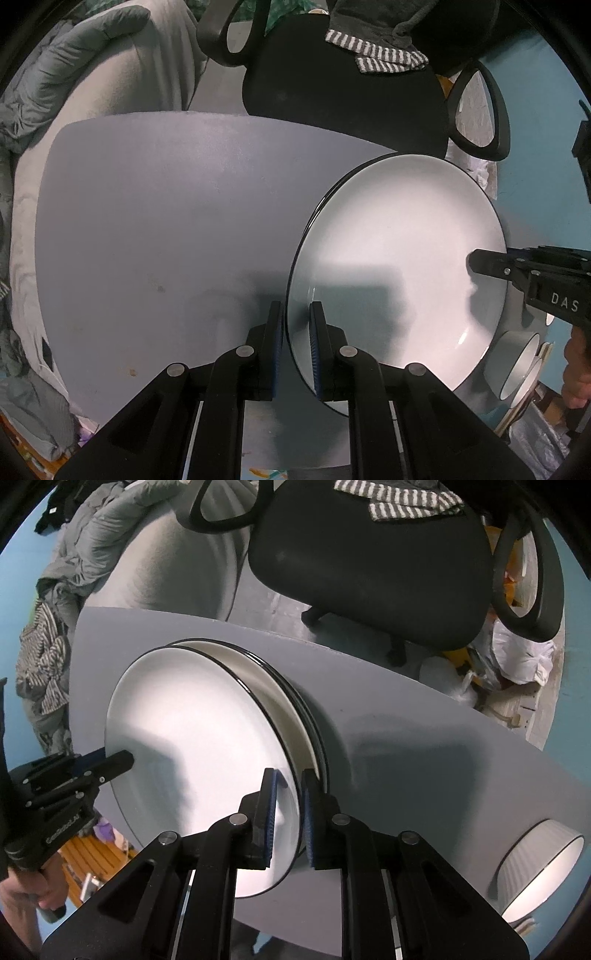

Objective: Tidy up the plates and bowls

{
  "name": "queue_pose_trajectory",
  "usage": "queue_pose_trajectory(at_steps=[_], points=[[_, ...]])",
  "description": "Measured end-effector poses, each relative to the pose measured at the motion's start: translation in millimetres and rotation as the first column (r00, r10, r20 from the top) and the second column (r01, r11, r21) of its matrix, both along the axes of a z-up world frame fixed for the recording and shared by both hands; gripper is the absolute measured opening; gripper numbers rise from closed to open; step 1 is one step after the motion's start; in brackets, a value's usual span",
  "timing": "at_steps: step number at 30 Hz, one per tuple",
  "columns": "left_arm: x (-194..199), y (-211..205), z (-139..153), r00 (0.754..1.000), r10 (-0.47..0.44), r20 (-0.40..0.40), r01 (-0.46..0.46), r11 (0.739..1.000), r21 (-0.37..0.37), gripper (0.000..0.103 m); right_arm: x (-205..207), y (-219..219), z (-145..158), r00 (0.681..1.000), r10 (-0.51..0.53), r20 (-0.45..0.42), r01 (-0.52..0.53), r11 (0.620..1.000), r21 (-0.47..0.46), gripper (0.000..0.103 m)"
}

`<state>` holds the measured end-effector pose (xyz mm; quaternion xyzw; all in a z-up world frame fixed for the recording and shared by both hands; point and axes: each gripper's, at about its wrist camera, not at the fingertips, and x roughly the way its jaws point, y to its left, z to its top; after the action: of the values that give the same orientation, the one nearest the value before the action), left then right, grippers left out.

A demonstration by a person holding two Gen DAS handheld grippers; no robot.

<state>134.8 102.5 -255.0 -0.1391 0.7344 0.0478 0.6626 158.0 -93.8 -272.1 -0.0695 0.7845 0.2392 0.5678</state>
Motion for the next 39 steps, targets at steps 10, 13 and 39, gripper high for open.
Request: queue_pose_trajectory(at_steps=[10, 13, 39], points=[[-5.8, -0.7, 3.1, 0.999, -0.03, 0.027, 0.028, 0.996, 0.079, 0.043, -8.0, 14.9, 7.1, 0.997, 0.06, 0.039, -0.058, 0.997, -0.049, 0.037], [-6.1, 2.0, 6.6, 0.999, -0.02, 0.035, 0.018, 0.997, 0.078, 0.044, -9.7, 16.3, 9.4, 0.996, 0.066, 0.059, -0.063, 0.996, -0.06, 0.041], [-41.8, -15.9, 77.6, 0.974, -0.046, 0.222, 0.014, 0.99, 0.144, 0.073, -28.3, 13.0, 78.1, 0.935, 0.1, 0.341, -0.066, 0.992, -0.111, 0.069]])
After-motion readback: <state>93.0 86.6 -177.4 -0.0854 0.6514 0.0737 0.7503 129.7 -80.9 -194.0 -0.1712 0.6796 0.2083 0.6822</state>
